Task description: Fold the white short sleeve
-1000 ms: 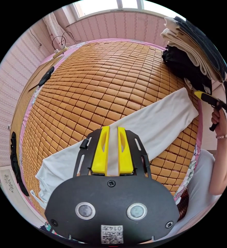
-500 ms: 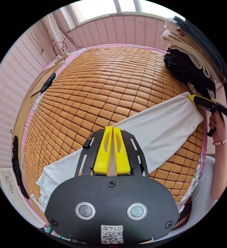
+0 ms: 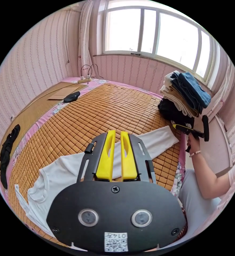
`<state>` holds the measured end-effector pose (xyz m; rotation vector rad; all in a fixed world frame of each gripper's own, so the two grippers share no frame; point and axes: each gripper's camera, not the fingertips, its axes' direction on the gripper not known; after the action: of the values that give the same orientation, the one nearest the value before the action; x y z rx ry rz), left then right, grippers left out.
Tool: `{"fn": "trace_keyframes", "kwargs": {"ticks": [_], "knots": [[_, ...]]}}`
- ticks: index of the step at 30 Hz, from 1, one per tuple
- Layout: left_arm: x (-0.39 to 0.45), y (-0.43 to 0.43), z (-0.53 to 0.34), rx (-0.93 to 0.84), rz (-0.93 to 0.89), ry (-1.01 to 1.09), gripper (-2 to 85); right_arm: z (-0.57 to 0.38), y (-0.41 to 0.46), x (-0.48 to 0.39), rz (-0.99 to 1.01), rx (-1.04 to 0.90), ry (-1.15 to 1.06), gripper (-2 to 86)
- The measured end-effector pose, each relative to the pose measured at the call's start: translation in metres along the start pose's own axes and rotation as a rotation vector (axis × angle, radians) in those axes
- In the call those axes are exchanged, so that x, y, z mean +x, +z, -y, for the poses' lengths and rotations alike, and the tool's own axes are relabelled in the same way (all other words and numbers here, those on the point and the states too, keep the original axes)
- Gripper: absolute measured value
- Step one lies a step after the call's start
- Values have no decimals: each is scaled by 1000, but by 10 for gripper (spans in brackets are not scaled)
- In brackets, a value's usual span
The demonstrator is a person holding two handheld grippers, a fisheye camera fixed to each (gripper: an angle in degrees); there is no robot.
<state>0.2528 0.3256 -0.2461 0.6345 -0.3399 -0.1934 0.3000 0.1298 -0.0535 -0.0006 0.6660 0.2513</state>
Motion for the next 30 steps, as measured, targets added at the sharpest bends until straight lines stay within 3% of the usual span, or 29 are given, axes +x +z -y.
{"fn": "trace_keyframes", "kwargs": {"ticks": [6,10,15,20,24,27,30], "knots": [[-72,-143,-142,-76,247,-232,29,-26,17,-57,29,114,-150,-2],[-110,-224,-242,-115,380,-458,24,-42,44,-129,148,47,-307,0],[-144,-300,-352,-106,447,-706,14,-90,113,-316,573,-235,-649,9],[-157,-333,-396,24,467,-765,24,-174,169,-533,833,-529,-1032,42],[-160,-348,-421,145,469,-795,39,-259,197,-699,817,-571,-1349,62],[-163,-360,-433,189,441,-805,48,-311,234,-790,735,-562,-1439,69],[-166,-379,-443,210,425,-792,51,-346,289,-848,624,-604,-1391,85]]}}
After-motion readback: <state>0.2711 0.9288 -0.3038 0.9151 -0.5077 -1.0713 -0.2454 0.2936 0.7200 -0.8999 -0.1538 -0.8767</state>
